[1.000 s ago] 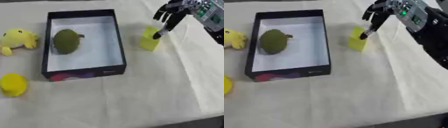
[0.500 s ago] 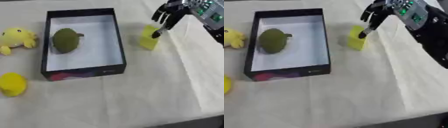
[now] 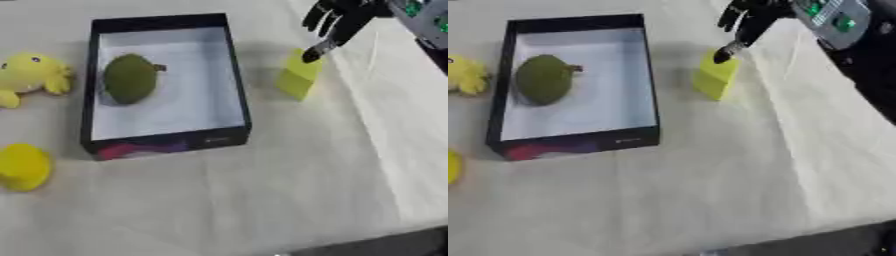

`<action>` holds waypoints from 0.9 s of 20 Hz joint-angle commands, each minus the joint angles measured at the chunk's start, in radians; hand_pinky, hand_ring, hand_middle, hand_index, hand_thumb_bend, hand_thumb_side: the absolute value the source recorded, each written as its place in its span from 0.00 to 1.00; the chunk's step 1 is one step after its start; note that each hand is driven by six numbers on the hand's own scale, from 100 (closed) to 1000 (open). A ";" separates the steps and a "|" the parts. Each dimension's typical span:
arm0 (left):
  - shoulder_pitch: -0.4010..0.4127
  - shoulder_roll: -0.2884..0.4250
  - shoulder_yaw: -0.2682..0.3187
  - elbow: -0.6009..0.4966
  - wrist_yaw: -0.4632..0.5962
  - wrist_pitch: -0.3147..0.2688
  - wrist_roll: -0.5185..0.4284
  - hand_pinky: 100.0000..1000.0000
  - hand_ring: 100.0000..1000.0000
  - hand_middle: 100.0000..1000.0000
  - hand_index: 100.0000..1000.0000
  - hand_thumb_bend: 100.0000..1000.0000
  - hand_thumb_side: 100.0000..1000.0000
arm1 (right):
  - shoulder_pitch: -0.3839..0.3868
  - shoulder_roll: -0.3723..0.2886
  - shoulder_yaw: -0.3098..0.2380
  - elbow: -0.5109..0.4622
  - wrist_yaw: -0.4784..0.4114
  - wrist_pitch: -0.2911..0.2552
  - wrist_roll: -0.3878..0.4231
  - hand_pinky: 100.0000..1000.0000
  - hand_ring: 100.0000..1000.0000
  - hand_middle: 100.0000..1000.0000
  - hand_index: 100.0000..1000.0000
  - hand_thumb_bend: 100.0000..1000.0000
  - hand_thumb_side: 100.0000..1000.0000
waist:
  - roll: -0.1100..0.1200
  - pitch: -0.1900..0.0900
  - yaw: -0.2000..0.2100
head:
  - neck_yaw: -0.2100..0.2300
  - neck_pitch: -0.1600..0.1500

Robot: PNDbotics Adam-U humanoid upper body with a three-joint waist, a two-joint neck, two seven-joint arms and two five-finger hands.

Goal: Pick up objects on the table and place them in the box.

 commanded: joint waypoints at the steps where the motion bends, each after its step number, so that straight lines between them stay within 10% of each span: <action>1: -0.007 0.034 0.005 -0.015 0.000 0.002 0.001 0.73 0.86 0.86 0.90 0.77 0.67 | -0.027 -0.036 0.004 -0.038 -0.029 0.040 0.002 0.81 0.77 0.76 0.81 0.60 0.19 | -0.013 -0.009 -0.003 | -0.004 0.006; 18: -0.028 0.036 -0.006 -0.021 0.003 0.006 -0.007 0.73 0.86 0.86 0.90 0.77 0.67 | -0.014 -0.014 0.009 0.049 -0.081 0.079 0.077 0.83 0.80 0.79 0.83 0.54 0.19 | -0.015 -0.005 0.009 | -0.020 0.001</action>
